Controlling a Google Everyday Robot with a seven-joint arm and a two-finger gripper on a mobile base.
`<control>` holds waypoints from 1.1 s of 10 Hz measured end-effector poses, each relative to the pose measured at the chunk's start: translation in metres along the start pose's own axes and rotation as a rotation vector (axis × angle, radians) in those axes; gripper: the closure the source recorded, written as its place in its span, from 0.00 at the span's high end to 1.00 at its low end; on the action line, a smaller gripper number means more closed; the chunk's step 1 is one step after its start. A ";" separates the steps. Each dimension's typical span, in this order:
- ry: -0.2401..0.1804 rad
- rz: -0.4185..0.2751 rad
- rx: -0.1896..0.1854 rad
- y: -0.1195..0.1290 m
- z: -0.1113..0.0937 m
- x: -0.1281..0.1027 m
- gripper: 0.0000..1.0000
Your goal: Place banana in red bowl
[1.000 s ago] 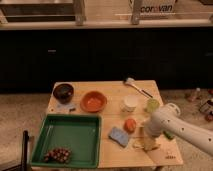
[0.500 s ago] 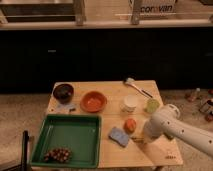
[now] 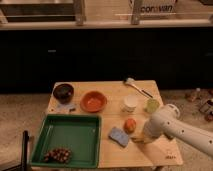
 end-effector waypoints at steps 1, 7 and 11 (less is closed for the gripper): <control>0.004 0.000 0.005 -0.001 -0.004 0.000 0.00; 0.034 -0.019 0.015 -0.007 -0.035 -0.008 0.00; 0.048 -0.083 0.049 -0.016 -0.071 -0.026 0.00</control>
